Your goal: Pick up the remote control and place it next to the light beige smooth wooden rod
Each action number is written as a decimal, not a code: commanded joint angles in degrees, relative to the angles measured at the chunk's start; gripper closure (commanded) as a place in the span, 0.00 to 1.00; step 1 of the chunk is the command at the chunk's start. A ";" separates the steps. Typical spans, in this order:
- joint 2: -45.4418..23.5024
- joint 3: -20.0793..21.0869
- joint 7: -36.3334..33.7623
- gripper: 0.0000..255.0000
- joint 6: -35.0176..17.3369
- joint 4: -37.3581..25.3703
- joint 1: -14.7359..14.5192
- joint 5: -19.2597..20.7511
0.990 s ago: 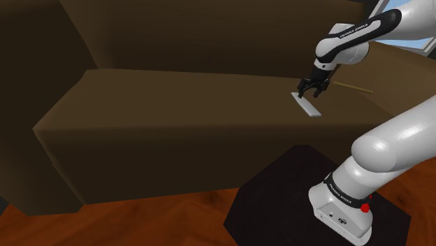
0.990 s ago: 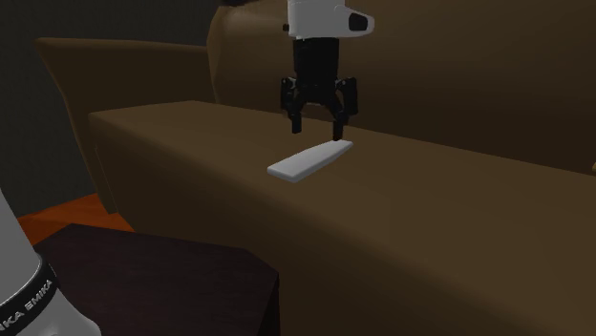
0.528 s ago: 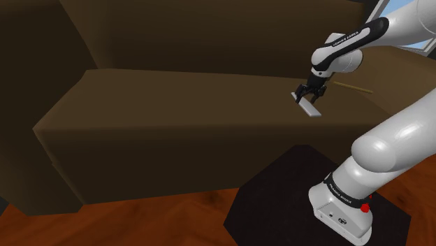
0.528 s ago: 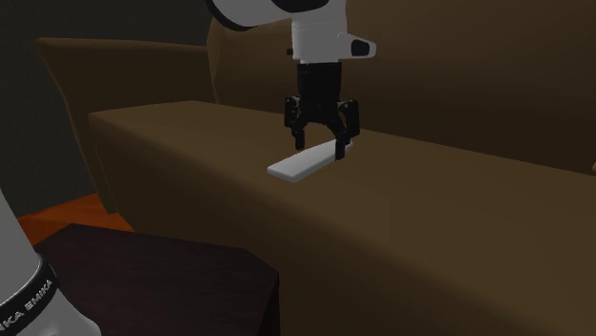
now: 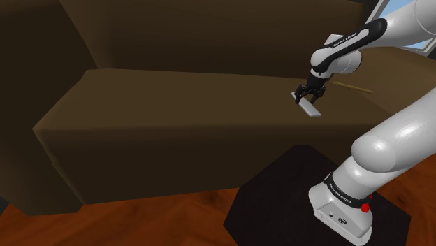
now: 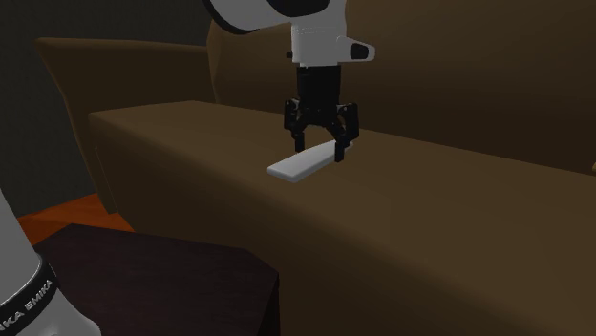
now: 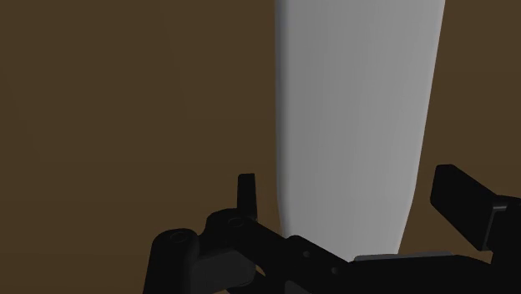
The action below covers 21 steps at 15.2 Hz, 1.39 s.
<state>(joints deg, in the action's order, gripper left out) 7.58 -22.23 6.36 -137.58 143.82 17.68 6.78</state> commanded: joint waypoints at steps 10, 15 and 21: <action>0.00 0.00 0.00 1.00 -0.01 0.00 0.00 0.00; 2.97 0.42 -0.67 1.00 4.37 -1.51 0.18 0.93; 6.01 1.00 -1.20 1.00 9.54 -3.74 0.32 1.62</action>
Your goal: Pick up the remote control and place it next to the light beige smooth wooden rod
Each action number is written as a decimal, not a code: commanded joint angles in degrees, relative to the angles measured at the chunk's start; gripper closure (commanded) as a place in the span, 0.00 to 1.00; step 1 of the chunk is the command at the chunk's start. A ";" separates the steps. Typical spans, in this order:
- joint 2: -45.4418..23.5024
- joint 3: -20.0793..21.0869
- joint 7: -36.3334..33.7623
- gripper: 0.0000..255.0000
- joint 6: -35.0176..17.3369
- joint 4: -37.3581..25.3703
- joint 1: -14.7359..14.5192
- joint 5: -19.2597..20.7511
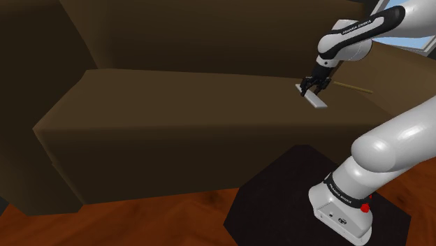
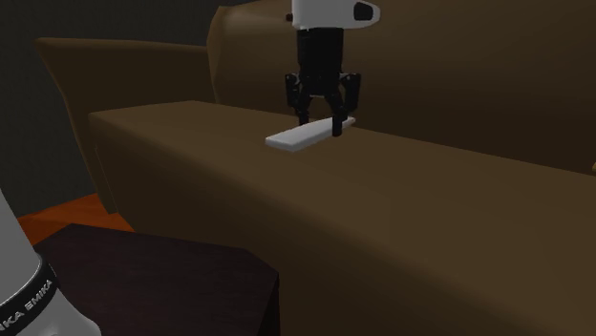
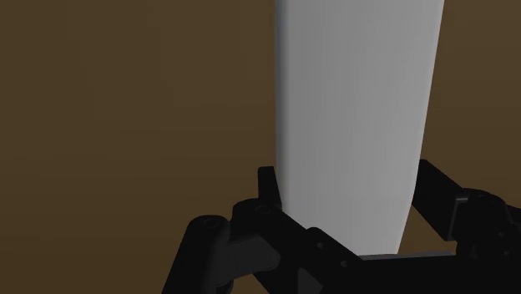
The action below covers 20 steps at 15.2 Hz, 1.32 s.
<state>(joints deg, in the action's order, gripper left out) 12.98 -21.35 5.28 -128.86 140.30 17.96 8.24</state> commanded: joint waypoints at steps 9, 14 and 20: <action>3.93 0.95 -0.50 1.00 7.97 -4.13 0.11 0.58; 2.19 -4.10 7.11 1.00 7.97 -6.47 2.90 1.15; -2.19 -10.29 16.99 1.00 8.01 -11.37 5.62 -0.05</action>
<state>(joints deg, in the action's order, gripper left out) 11.67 -30.37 20.12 -120.83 129.89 23.00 8.47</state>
